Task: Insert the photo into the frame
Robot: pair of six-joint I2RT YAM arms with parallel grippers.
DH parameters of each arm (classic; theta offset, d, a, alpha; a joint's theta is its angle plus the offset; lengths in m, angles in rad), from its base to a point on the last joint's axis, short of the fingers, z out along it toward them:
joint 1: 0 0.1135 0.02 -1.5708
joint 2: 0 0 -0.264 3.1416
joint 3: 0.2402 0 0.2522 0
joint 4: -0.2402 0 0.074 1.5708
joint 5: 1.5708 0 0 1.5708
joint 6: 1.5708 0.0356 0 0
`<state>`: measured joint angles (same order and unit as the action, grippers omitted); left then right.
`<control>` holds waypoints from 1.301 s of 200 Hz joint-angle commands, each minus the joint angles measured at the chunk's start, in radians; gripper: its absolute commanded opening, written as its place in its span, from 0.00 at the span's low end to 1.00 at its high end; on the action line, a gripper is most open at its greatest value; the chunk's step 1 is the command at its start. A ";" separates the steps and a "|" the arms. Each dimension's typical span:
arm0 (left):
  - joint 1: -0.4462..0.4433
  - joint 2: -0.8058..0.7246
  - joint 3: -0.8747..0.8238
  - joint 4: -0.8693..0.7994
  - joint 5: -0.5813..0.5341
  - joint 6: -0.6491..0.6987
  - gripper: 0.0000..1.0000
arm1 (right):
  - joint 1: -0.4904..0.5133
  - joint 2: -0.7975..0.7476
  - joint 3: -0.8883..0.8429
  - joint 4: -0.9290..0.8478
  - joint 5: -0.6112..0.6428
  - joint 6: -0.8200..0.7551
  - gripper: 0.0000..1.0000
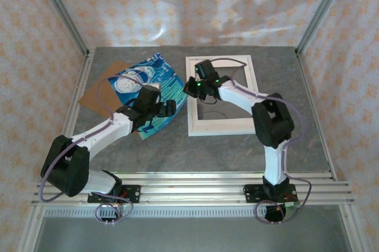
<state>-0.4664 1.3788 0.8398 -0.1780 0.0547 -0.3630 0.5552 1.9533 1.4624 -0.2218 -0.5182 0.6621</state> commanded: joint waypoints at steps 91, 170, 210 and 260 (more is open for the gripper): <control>-0.261 0.212 0.142 0.026 -0.260 0.305 0.88 | -0.030 -0.159 -0.153 -0.037 0.058 -0.036 0.00; -0.267 0.288 0.193 0.046 -0.257 0.346 0.60 | -0.031 -0.168 -0.166 -0.022 0.042 -0.017 0.00; -0.271 0.311 0.200 0.053 -0.215 0.334 0.41 | -0.031 -0.163 -0.167 -0.015 0.039 -0.003 0.00; -0.271 0.305 0.210 0.058 -0.174 0.305 0.09 | -0.031 -0.172 -0.165 -0.023 0.063 -0.001 0.00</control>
<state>-0.7399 1.6810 1.0149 -0.1406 -0.1329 -0.0372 0.5205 1.8145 1.3037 -0.2459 -0.4831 0.6579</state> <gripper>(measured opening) 0.135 0.046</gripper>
